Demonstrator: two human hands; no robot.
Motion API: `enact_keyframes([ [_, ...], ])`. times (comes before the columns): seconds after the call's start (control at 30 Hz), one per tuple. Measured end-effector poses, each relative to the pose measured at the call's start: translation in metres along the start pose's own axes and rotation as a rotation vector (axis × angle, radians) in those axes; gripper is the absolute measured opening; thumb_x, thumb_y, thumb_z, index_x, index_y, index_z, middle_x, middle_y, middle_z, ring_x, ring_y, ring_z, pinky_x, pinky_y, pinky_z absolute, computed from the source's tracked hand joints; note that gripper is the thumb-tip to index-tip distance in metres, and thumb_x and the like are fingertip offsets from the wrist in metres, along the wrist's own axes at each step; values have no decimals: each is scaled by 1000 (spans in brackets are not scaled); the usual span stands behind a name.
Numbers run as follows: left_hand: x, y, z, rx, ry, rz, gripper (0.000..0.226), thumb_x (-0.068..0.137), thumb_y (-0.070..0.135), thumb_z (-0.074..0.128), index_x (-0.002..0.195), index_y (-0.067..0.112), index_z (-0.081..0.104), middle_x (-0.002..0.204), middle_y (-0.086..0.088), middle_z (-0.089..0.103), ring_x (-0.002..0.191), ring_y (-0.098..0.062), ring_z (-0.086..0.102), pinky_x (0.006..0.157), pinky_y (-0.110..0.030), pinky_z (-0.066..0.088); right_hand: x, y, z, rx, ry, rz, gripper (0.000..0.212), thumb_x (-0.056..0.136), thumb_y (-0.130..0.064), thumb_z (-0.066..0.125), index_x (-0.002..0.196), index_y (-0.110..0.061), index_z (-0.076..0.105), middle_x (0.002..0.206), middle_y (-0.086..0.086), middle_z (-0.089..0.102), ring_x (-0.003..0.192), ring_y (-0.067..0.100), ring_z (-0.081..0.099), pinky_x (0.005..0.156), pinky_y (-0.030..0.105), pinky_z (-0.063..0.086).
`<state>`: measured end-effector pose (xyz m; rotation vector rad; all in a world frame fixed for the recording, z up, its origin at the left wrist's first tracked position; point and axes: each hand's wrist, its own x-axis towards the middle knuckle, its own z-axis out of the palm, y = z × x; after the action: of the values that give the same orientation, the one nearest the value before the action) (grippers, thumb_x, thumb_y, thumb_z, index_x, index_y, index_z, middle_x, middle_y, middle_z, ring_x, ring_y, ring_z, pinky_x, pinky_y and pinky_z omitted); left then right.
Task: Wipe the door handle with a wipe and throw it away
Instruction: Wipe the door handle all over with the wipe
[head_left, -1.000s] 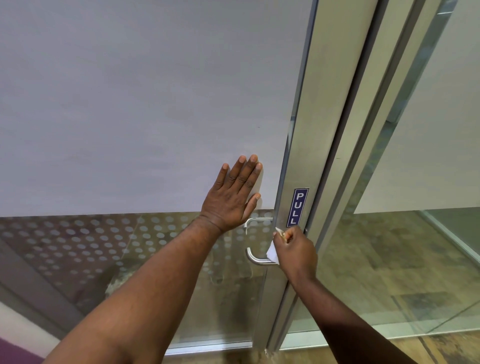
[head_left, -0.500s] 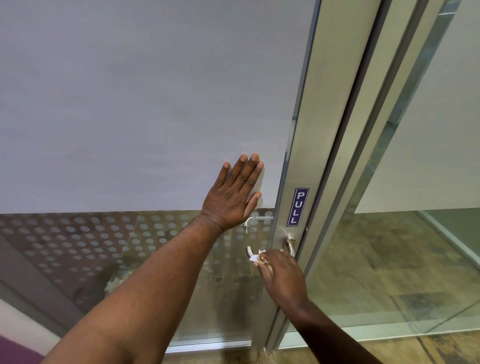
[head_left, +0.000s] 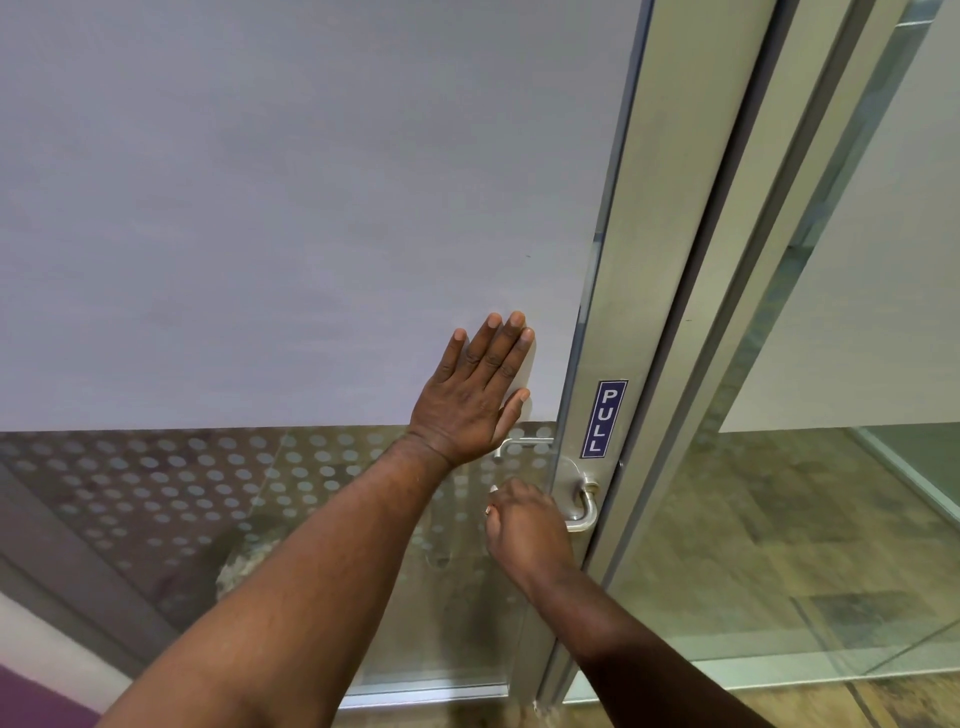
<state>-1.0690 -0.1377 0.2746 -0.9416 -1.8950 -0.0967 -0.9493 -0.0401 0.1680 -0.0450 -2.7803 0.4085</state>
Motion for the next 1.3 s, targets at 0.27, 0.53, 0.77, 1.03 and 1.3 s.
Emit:
enact_keyframes([
  [0.27, 0, 0, -2, -7, -10, -8, 74, 104, 43, 38, 161, 12, 4, 169, -4, -14, 157, -22, -11, 127, -45, -4, -33, 25, 4, 5, 78, -234, 33, 81, -14, 71, 114, -17, 74, 117, 0, 71, 105, 23, 65, 94, 37, 50],
  [0.53, 0, 1, -4, -10, -44, -12, 73, 104, 44, 35, 161, 12, 2, 169, -4, -16, 157, -22, -13, 127, -44, -6, -59, 69, -7, -13, 169, -159, 42, 83, -9, 75, 123, -20, 71, 123, -2, 71, 118, 18, 64, 110, 39, 40],
  [0.77, 0, 0, -4, -10, -48, -13, 73, 104, 43, 35, 161, 12, 3, 169, -4, -16, 157, -23, -13, 126, -45, -4, -49, 42, 2, 17, 181, -231, 43, 74, -7, 85, 115, -16, 75, 116, 2, 74, 106, 20, 70, 106, 42, 46],
  [1.03, 1, 1, -8, -12, -61, -15, 73, 104, 43, 34, 161, 13, 0, 168, -3, -18, 156, -22, -15, 126, -45, -6, -56, 58, 4, 46, 182, -217, 52, 72, 2, 81, 119, -17, 73, 122, 1, 72, 114, 18, 66, 111, 40, 40],
  [1.3, 1, 1, -7, -12, -73, -16, 73, 104, 44, 32, 161, 13, -2, 168, -3, -19, 156, -22, -17, 126, -43, -11, -65, 107, -20, 19, 217, 8, 46, 85, -12, 54, 126, -24, 68, 128, 0, 66, 118, 23, 58, 103, 40, 40],
])
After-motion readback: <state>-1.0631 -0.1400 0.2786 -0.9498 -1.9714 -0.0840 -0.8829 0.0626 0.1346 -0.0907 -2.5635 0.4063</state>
